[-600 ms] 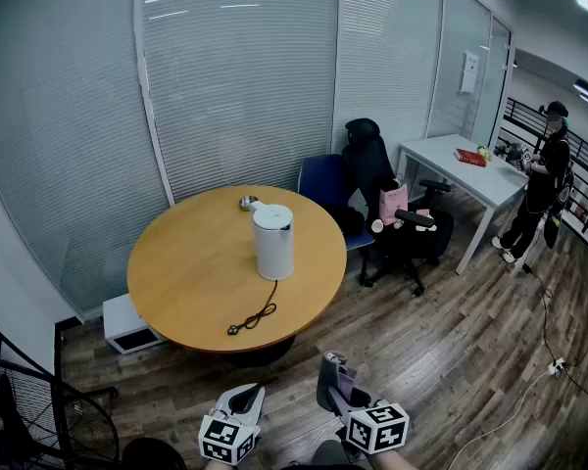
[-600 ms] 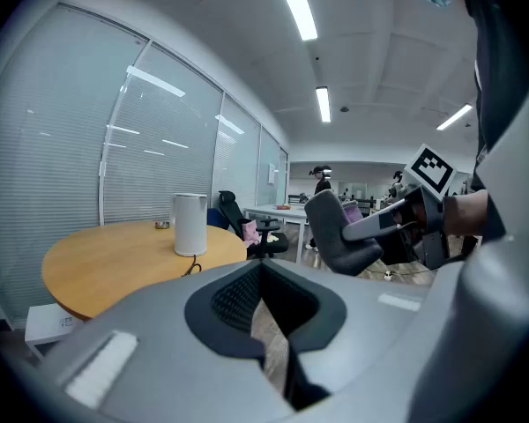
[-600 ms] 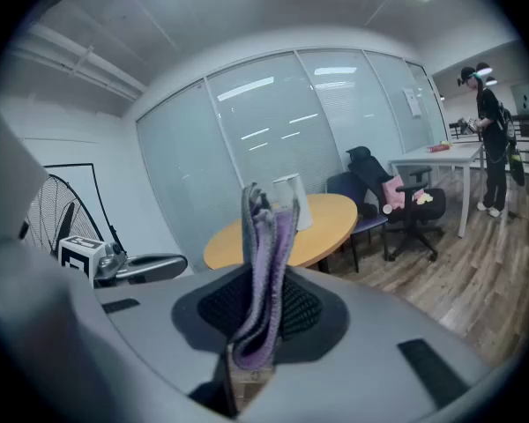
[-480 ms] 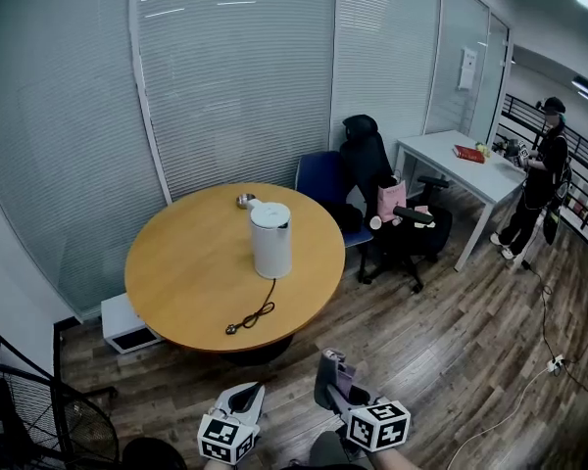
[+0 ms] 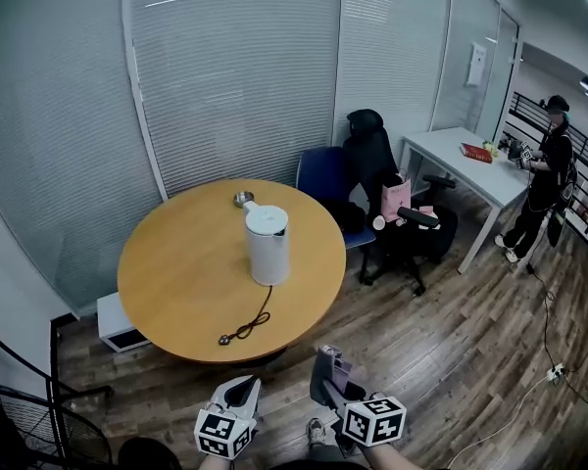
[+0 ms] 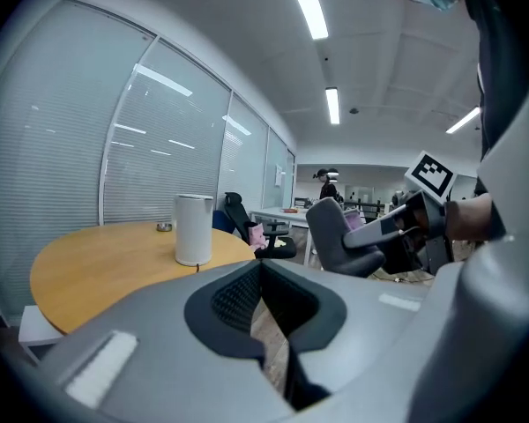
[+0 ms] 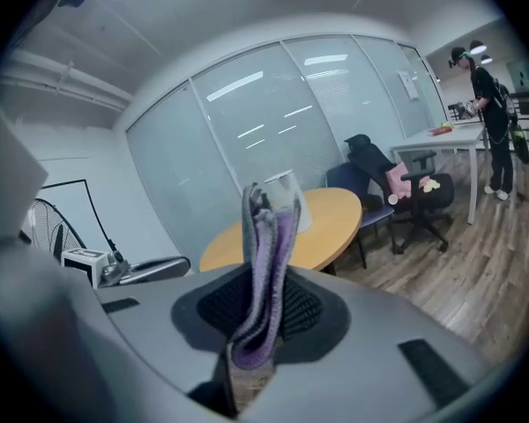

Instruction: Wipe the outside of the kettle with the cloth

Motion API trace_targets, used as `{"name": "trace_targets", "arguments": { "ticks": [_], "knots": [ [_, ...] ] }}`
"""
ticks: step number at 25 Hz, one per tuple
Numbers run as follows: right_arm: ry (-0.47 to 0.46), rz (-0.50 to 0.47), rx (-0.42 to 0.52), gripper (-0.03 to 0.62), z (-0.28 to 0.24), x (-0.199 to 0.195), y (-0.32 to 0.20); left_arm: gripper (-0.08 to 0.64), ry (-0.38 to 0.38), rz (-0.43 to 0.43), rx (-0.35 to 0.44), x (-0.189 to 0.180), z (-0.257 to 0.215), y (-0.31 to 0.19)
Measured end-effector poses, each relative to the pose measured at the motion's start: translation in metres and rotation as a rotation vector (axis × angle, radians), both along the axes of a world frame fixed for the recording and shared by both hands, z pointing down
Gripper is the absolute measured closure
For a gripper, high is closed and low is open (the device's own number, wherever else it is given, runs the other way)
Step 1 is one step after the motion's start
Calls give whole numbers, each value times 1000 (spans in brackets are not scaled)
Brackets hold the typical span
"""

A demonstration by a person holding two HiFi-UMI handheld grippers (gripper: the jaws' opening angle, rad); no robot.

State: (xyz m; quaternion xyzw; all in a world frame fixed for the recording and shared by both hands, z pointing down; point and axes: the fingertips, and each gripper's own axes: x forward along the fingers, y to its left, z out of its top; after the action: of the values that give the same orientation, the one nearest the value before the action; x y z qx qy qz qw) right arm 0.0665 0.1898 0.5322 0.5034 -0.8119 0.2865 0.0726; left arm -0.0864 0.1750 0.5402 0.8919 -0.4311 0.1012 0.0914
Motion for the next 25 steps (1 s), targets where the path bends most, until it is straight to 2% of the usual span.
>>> {"name": "trace_targets", "arguments": {
  "ticks": [8,14,20,25],
  "knots": [
    [-8,-54,-1,512,0,11,-79,548,-4,-19,10,17,-5,-71],
    [-17,-105,-14,512,0,17,-133,548,0,-68,-3,23,-6,-113],
    [-14,-146,-24,512,9,19,-171,548,19,-125,-11,24,-1,-143],
    [-18,-148,-60,511,21,10,-193,548,34,-136,-33,15,6,-161]
  ]
}}
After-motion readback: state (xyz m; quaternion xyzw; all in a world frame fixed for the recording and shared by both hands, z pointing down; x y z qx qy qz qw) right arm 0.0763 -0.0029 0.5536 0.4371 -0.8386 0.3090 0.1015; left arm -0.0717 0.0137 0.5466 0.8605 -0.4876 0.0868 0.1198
